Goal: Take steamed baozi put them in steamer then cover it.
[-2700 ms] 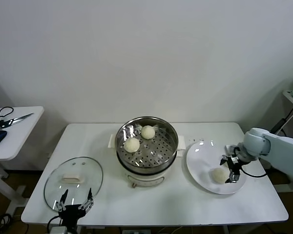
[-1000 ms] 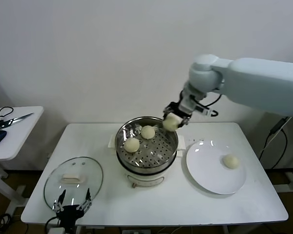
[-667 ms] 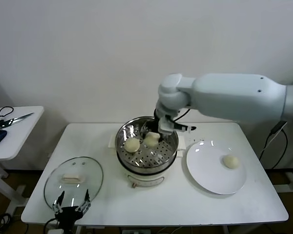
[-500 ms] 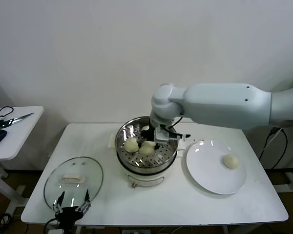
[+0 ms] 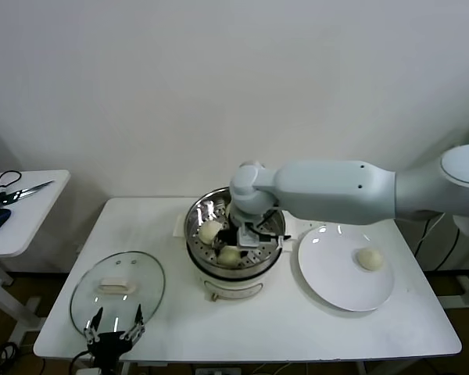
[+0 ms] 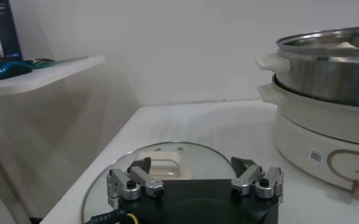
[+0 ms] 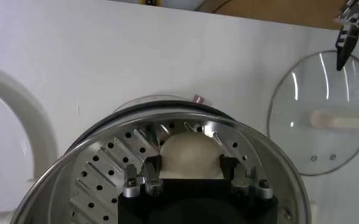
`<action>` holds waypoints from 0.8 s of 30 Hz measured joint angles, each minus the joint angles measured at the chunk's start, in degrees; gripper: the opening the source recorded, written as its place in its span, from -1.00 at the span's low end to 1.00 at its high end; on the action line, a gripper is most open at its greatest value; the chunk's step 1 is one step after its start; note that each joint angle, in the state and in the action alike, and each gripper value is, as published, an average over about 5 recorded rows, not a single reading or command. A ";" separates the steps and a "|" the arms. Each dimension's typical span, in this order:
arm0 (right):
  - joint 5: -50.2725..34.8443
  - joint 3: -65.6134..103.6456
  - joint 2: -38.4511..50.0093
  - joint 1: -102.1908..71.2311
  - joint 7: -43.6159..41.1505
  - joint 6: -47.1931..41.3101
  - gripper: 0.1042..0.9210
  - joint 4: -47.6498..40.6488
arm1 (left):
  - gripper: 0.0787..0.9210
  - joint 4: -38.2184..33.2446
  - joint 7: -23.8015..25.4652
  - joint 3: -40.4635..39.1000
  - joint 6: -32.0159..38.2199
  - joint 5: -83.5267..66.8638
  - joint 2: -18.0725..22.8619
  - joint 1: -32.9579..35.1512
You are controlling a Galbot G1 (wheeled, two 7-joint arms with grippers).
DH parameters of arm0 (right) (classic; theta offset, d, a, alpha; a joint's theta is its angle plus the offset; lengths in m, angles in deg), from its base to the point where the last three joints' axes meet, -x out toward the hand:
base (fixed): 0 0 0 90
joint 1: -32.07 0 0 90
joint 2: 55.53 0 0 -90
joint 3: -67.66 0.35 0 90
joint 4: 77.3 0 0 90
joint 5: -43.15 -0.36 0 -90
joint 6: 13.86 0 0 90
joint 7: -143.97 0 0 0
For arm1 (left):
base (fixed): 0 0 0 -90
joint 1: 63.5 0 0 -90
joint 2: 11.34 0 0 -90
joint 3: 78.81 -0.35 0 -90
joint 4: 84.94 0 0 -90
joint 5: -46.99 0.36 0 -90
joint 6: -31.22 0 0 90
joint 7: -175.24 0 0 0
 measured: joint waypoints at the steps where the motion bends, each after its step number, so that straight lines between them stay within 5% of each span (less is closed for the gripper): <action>1: -0.14 -0.02 -0.03 -0.09 -0.15 0.00 0.32 -0.05 | 0.77 0.01 0.00 0.00 0.01 0.00 0.00 0.00; 7: -1.27 -0.03 0.08 -0.12 -1.13 0.16 0.38 -0.28 | 0.77 0.04 -0.04 -0.02 0.03 -0.01 0.02 -0.03; 14: -4.26 0.28 0.97 1.44 -2.47 -0.28 0.73 -0.68 | 0.77 -0.02 -0.04 -0.06 0.04 -0.01 0.07 0.03; 24: -13.38 -0.77 6.12 7.38 -5.17 -1.48 0.76 -5.05 | 0.77 -0.14 0.05 -0.30 -0.15 0.04 0.25 -0.43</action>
